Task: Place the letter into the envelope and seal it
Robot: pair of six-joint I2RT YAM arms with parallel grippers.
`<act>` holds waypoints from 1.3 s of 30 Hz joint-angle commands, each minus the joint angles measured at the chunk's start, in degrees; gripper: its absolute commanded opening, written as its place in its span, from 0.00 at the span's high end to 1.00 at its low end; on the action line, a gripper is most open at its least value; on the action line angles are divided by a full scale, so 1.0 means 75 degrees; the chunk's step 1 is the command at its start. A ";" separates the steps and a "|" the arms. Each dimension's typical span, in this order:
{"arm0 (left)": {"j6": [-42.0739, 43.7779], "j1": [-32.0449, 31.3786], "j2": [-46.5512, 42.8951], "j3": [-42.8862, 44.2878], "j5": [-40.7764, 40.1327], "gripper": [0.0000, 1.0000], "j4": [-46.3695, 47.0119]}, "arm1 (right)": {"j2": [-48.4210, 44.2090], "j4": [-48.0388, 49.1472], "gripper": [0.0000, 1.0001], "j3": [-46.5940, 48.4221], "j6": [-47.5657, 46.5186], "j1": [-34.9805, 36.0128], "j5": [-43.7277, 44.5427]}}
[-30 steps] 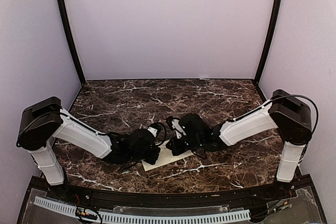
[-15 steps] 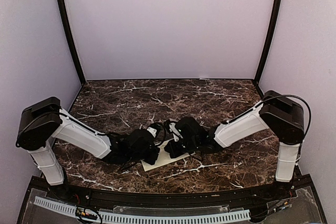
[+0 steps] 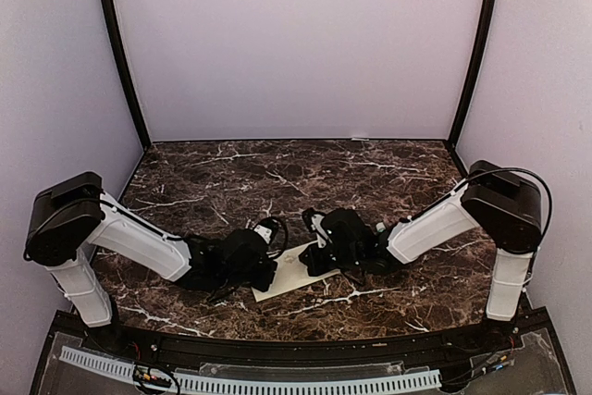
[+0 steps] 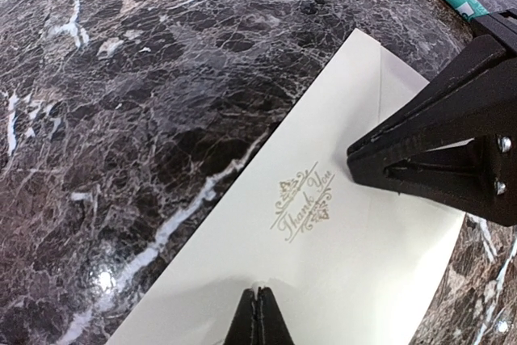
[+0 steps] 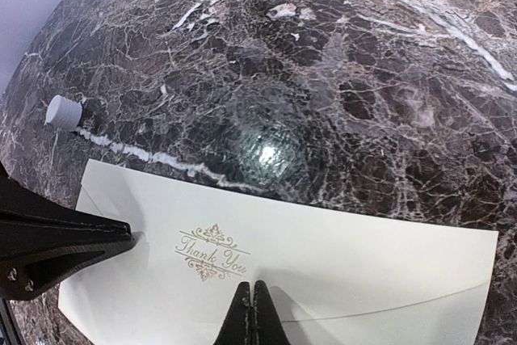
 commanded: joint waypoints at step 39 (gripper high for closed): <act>0.0468 0.0163 -0.3657 -0.0482 -0.0310 0.67 -0.1426 | -0.2403 -0.7282 0.53 0.2310 -0.1126 -0.0955 0.0682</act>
